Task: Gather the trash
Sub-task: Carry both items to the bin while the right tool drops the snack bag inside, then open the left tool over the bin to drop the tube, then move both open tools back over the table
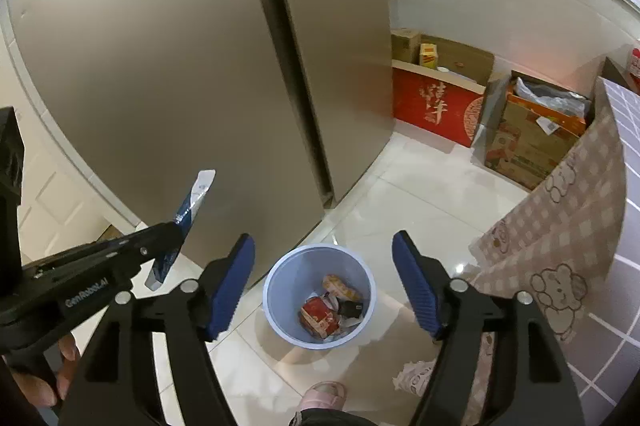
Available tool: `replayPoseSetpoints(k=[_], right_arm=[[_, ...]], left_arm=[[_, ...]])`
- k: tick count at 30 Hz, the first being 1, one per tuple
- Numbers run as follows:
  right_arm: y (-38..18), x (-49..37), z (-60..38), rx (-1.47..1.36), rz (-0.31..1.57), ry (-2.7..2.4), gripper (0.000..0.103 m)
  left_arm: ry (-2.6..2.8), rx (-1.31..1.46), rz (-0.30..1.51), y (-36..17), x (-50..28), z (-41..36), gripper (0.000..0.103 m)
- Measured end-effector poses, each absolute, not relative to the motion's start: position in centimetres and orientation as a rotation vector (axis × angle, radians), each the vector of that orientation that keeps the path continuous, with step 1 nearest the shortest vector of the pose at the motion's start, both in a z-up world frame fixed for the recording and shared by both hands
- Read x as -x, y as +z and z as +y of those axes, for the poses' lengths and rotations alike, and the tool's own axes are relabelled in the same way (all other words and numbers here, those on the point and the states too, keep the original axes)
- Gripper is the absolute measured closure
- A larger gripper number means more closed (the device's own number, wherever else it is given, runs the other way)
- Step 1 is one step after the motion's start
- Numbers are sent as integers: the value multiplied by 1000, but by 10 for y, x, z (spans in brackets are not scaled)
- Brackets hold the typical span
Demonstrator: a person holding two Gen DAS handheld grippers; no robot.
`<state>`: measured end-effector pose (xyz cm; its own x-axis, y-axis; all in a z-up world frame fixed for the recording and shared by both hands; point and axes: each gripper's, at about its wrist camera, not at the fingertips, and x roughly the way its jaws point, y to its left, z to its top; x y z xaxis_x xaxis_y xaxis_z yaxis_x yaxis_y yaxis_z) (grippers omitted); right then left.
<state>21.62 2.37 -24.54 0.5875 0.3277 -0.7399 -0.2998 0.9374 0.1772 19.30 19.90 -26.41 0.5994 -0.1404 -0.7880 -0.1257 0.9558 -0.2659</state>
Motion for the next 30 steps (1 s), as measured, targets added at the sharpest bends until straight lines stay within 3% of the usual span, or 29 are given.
replayPoseSetpoints(k=[15, 17, 18, 19, 30], right_arm=[[-225, -208, 2, -120, 814, 356, 23], [-223, -208, 1, -127, 802, 349, 22], [-223, -210, 1, -130, 802, 349, 22], [-223, -210, 1, -132, 808, 350, 22], [-227, -208, -7, -128, 837, 341, 22]], left_arm=[[-23, 253, 940, -260, -210, 181, 93], [-7, 248, 943, -262, -212, 180, 87], [2, 247, 957, -264, -214, 181, 62], [23, 246, 977, -267, -216, 182, 27], [52, 223, 945, -260, -205, 175, 27]])
